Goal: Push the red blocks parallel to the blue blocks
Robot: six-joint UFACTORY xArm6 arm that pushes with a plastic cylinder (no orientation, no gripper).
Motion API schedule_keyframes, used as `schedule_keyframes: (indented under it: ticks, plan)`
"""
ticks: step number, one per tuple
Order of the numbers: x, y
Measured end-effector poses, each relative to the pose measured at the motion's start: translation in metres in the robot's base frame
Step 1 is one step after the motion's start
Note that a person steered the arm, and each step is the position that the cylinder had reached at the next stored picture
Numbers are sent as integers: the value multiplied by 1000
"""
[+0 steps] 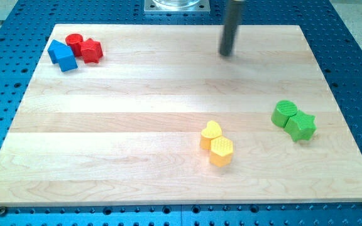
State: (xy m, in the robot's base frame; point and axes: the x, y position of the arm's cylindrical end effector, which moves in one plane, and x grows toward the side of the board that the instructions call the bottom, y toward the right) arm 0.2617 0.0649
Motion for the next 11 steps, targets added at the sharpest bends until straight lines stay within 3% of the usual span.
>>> schedule_keyframes:
  ticks: [1,2,3,4,5,11]
  plan:
    - [-50,-87]
    - [-69,-130]
    - [-69,-165]
    - [-70,-258]
    - [-70,-310]
    - [3,-324]
